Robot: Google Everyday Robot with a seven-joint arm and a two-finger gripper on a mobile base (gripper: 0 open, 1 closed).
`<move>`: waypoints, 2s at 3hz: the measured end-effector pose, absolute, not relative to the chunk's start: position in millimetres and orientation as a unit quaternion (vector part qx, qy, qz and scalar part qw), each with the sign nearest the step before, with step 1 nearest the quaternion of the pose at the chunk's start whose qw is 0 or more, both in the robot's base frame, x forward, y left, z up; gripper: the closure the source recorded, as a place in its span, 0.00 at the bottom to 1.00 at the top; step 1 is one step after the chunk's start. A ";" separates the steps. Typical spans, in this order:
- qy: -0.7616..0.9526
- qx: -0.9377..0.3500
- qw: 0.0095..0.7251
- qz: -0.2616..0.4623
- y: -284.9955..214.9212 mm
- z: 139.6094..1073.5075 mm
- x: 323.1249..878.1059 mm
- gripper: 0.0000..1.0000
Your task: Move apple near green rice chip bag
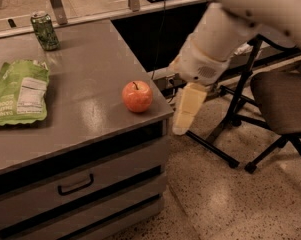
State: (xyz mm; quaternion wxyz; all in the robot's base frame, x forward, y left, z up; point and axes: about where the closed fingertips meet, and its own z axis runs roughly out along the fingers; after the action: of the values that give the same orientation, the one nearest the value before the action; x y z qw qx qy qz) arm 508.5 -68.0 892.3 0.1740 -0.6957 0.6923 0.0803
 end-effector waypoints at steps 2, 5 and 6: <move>0.661 -0.716 0.190 0.117 -7.4 865.2 538.1 0.00; 0.659 -0.718 0.189 0.117 -4.7 864.5 536.6 0.59; 0.659 -0.719 0.188 0.117 -3.6 864.2 536.1 0.62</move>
Offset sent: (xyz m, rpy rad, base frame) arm 0.0257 0.0534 -0.0223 0.0630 0.0108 0.0732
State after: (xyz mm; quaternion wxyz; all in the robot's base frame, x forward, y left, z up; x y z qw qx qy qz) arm 536.1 -3.6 864.2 0.1884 -0.7191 0.6586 0.1170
